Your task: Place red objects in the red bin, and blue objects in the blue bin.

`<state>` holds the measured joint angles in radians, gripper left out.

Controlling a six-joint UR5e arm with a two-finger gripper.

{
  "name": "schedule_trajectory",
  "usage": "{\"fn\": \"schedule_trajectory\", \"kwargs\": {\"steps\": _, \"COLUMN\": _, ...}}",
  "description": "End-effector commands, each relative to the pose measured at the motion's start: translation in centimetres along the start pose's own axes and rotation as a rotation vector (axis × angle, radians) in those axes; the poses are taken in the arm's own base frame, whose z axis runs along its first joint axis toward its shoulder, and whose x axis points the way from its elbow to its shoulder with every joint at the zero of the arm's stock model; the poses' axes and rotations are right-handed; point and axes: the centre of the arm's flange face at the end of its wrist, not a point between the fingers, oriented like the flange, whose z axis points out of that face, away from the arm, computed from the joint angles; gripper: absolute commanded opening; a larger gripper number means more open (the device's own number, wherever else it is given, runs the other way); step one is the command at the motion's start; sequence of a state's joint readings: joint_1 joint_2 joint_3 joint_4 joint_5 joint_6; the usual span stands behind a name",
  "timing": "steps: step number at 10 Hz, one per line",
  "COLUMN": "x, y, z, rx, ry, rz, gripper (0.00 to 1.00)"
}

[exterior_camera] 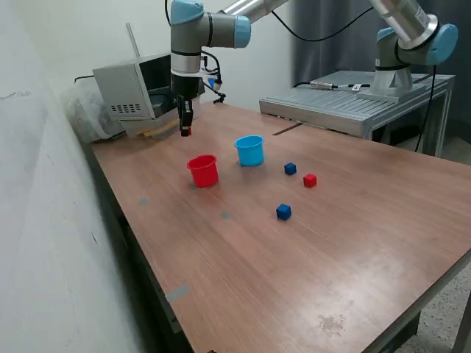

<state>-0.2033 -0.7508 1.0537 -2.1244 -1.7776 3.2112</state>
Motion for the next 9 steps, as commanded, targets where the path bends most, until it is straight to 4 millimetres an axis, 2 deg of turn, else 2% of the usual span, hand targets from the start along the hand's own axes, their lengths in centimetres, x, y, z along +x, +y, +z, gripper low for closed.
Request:
{"fn": "schedule_trajectory", "kwargs": {"steps": 1, "x": 0.3, "y": -1.7, "z": 2.8, "rx": 0.061, "ry": -0.005, "rz": -0.006, "gripper": 0.0}}
{"fn": "schedule_trajectory", "kwargs": {"steps": 4, "x": 1.9, "y": -4.1, "z": 5.0, "rx": 0.11, "ry": 0.002, "rz": -0.031, "gripper": 0.0}}
{"fn": "schedule_trajectory", "kwargs": {"steps": 9, "x": 2.3, "y": -4.2, "z": 6.4, "rx": 0.103, "ry": 0.003, "rz": -0.03, "gripper": 0.0}}
